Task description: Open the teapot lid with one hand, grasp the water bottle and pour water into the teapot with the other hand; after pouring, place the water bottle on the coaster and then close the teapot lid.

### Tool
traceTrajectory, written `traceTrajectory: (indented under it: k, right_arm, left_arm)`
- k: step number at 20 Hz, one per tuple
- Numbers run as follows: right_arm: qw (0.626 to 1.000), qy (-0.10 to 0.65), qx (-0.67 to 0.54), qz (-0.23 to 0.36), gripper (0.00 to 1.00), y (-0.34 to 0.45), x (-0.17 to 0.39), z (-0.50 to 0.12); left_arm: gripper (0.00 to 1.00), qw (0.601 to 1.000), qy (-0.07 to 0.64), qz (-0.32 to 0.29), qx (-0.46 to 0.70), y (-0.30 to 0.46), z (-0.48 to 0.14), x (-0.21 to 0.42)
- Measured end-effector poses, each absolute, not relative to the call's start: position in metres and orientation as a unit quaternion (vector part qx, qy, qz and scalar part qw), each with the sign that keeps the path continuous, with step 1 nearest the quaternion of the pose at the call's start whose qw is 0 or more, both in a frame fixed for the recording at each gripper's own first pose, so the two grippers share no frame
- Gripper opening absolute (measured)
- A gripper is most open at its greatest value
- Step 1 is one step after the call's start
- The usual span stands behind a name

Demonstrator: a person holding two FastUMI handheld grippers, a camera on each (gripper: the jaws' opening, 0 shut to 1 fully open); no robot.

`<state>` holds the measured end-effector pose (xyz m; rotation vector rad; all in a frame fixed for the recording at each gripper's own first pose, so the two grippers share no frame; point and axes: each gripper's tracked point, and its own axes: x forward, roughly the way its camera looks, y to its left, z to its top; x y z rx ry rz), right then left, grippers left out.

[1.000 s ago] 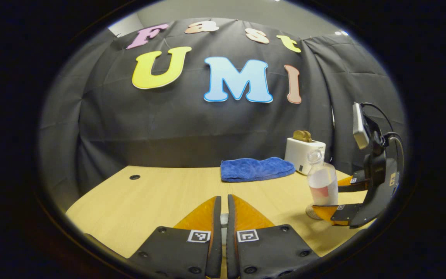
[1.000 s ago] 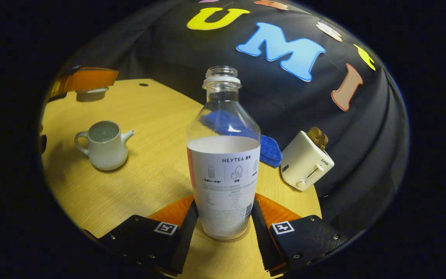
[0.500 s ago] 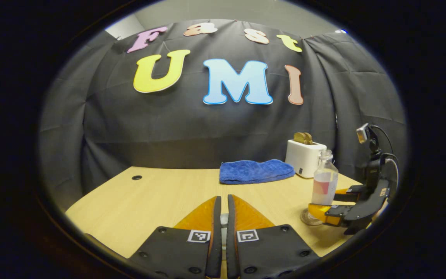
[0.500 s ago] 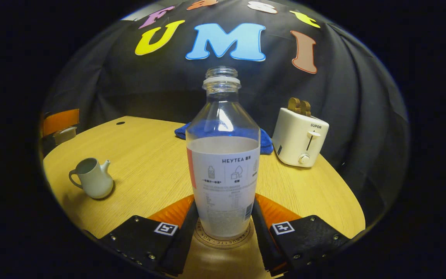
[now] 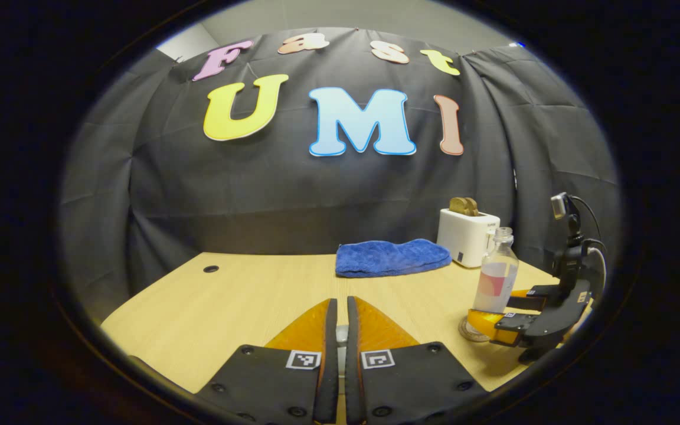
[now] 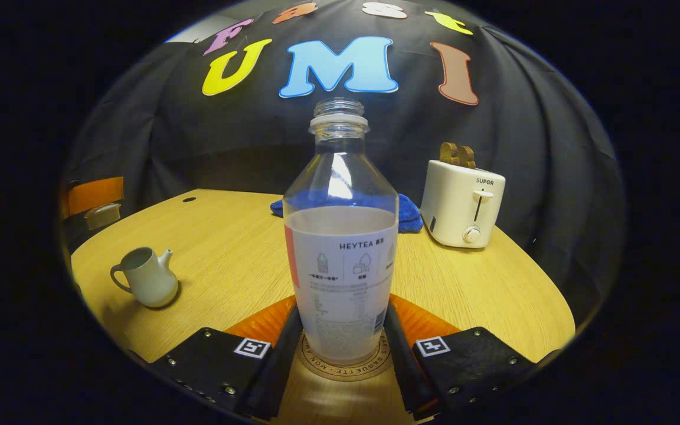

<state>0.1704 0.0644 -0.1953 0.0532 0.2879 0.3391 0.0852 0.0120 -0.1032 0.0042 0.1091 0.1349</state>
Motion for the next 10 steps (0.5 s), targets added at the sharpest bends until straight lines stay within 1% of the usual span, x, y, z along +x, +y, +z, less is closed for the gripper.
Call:
traceTrajectory:
  k: [6,10]
  right_arm:
    - [0.975,0.151,0.024,0.162,0.78,0.059,0.167,-0.195]
    - [0.977,0.136,0.028,0.16,0.79,0.054,0.167,-0.174]
  left_arm:
    - [0.11,0.997,0.056,0.061,0.008,0.007,-0.106,0.087]
    - [0.11,0.997,0.059,0.057,0.006,0.006,-0.107,0.089]
